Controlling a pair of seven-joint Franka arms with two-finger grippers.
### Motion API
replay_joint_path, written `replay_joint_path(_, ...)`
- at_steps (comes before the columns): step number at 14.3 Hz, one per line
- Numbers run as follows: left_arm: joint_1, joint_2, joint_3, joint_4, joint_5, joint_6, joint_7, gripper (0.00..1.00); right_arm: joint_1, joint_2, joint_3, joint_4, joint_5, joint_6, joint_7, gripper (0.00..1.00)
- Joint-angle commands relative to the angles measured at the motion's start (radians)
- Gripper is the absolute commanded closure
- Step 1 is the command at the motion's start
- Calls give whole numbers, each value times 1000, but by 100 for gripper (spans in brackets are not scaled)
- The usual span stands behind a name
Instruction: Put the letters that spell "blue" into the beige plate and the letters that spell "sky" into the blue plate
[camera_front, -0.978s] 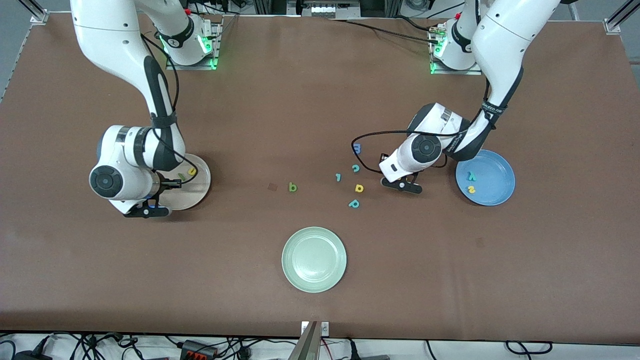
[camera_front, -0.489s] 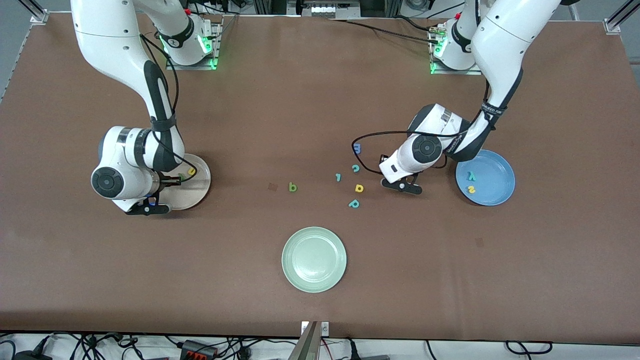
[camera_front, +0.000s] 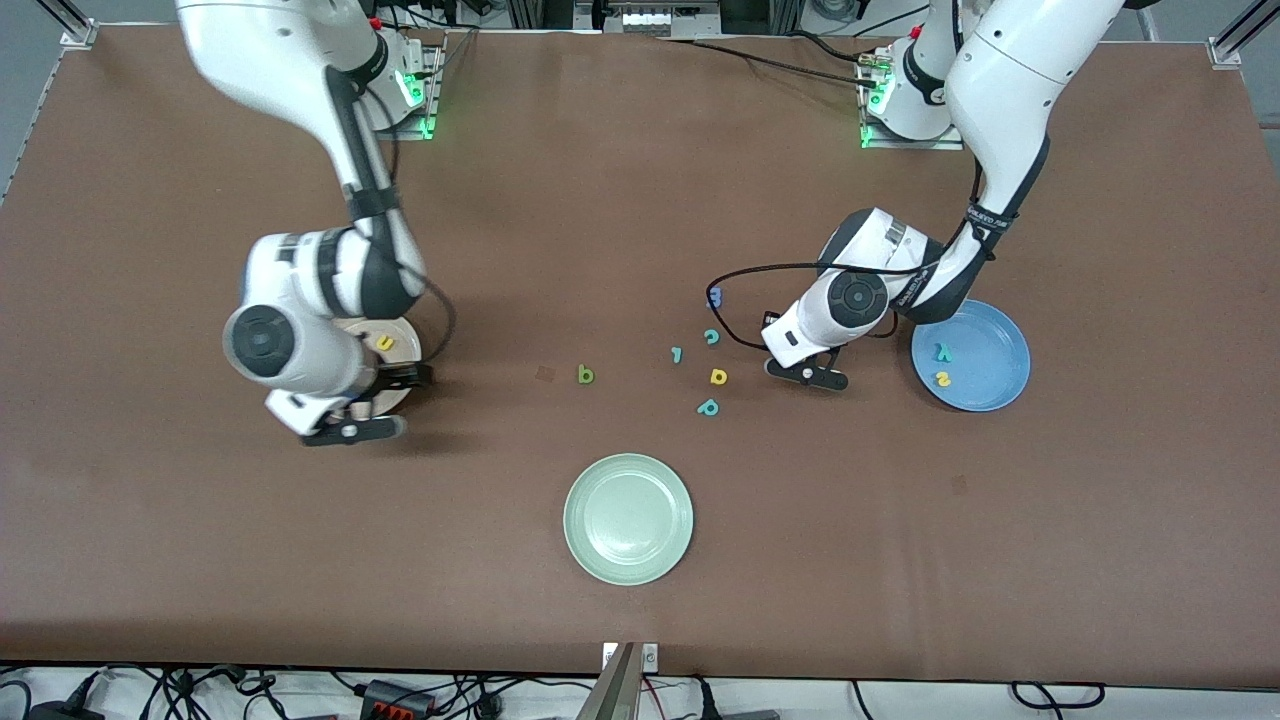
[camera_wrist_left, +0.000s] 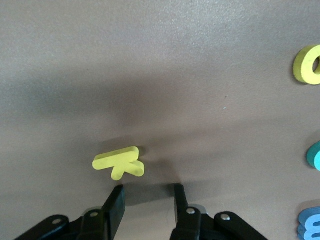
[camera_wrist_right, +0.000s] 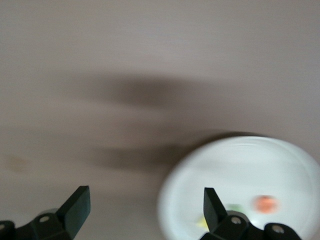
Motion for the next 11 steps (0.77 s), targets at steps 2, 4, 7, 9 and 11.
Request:
replay_joint_path(2,2,19,-5,14,25,8,1,53,122,97,-11,75,78,33,124,0)
replay_joint_path(4,2,19,-5,14,25,8,1,53,162,127,-10,75,83,87,195,0)
replay_joint_path(7,4,19,-5,14,25,7,1,53,240,176,-10,75,82,162,292,0)
replay_joint_path(9,4,18,-5,14,25,5,1,53,263,182,-10,75,83,178,332,11)
replay_joint_path(11,4,18,-5,16,25,5,1,53,289,203,-10,96,83,178,344,12)
